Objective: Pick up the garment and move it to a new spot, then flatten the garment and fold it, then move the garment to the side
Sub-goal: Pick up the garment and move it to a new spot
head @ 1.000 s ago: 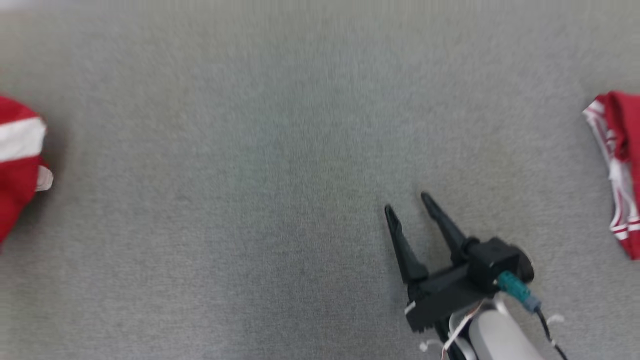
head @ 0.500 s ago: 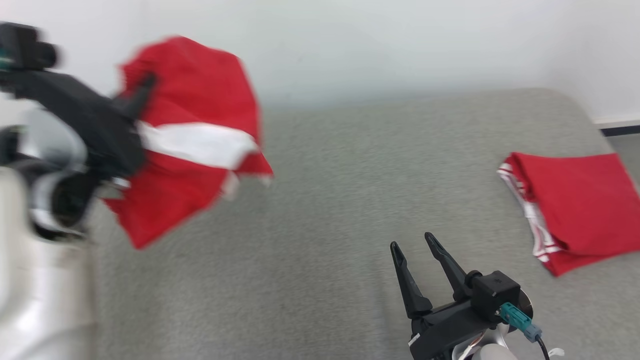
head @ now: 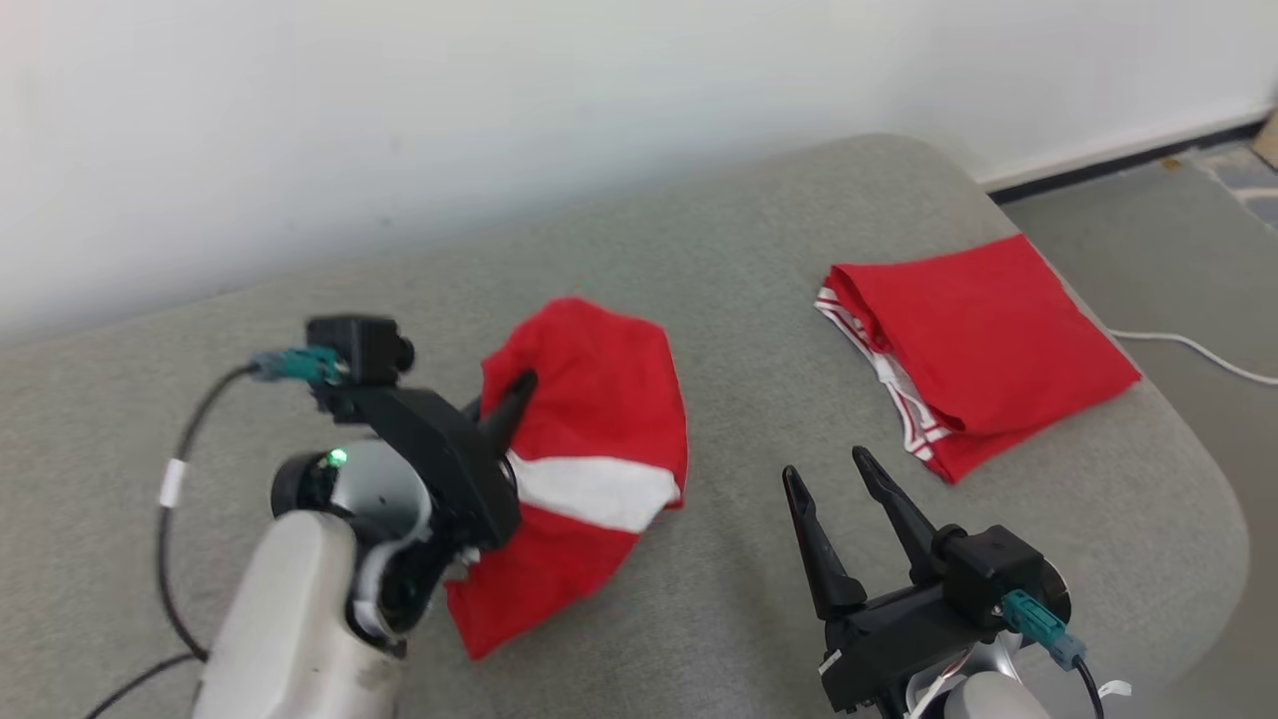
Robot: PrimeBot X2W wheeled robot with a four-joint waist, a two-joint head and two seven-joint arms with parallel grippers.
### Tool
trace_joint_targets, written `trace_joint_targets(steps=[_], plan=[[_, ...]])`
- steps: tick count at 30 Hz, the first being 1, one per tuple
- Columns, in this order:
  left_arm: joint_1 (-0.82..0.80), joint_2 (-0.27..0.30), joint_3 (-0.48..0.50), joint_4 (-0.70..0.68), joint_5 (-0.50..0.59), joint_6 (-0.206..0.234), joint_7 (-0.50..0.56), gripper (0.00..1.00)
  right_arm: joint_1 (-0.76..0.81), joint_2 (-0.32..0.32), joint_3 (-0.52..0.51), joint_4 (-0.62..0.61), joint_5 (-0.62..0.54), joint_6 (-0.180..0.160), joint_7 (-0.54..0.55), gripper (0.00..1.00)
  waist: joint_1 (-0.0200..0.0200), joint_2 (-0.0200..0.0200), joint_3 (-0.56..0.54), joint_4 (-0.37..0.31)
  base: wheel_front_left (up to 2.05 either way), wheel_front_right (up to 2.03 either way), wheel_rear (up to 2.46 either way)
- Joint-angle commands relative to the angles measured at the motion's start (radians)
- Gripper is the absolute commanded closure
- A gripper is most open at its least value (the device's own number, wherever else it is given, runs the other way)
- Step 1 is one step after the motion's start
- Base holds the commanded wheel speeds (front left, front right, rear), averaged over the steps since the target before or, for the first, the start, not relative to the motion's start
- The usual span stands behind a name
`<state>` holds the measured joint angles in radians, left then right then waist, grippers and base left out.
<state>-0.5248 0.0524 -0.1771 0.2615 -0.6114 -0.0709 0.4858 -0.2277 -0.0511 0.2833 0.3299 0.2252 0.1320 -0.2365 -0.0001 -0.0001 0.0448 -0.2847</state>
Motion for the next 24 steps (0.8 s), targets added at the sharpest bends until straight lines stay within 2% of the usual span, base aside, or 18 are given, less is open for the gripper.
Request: trace_joint_targets(steps=[1,2,3,9,10,12,13,19,24], plan=[[0.013,0.001,-0.018,0.029,0.029,0.0,-0.027,1.0,-0.013,0.001,-0.004,-0.005,-0.01,-0.002,0.002,0.0,0.0001,0.0001,0.054,-0.063,0.0,0.0,0.0],[0.02,0.002,-0.044,0.066,0.053,-0.006,-0.039,0.57,-0.015,0.001,-0.005,-0.007,-0.011,-0.002,0.003,0.0,0.0001,0.0001,0.059,-0.067,0.0,0.0,0.0],[0.027,0.006,-0.055,0.106,0.069,-0.004,-0.059,0.0,-0.014,0.001,-0.008,-0.01,-0.012,-0.002,0.003,0.0,0.0001,0.0001,0.061,-0.07,0.0,0.0,0.0],[0.012,0.029,-0.083,0.251,0.145,-0.008,-0.202,0.0,0.002,0.001,-0.035,-0.015,-0.018,-0.002,0.003,0.0,0.0001,0.0001,0.057,-0.047,0.0,0.0,0.0],[0.008,0.045,-0.08,0.258,0.171,-0.008,-0.294,0.0,0.011,0.001,-0.052,-0.014,-0.02,-0.002,0.004,0.0,0.0001,0.0001,0.045,-0.022,0.0,0.0,0.0],[0.027,0.046,-0.073,0.255,0.178,-0.012,-0.398,0.0,0.026,0.0,-0.078,-0.013,-0.024,-0.002,0.003,0.0,0.0001,0.0001,0.024,0.008,0.0,0.0,0.0],[0.027,0.046,-0.073,0.255,0.178,-0.012,-0.398,0.0,0.026,0.0,-0.078,-0.013,-0.024,-0.002,0.003,0.0,0.0001,0.0001,0.024,0.008,0.0,0.0,0.0],[0.115,0.046,-0.038,0.232,0.192,0.002,-0.655,0.0,0.078,0.001,-0.164,-0.034,-0.055,-0.002,0.014,0.0,0.0001,0.0001,-0.039,0.115,0.0,0.0,0.0],[0.205,0.068,-0.004,0.191,0.201,0.018,-0.733,0.0,0.115,-0.008,-0.22,-0.057,-0.077,-0.002,0.031,0.0,0.0001,0.0001,-0.081,0.183,0.0,0.0,0.0]])
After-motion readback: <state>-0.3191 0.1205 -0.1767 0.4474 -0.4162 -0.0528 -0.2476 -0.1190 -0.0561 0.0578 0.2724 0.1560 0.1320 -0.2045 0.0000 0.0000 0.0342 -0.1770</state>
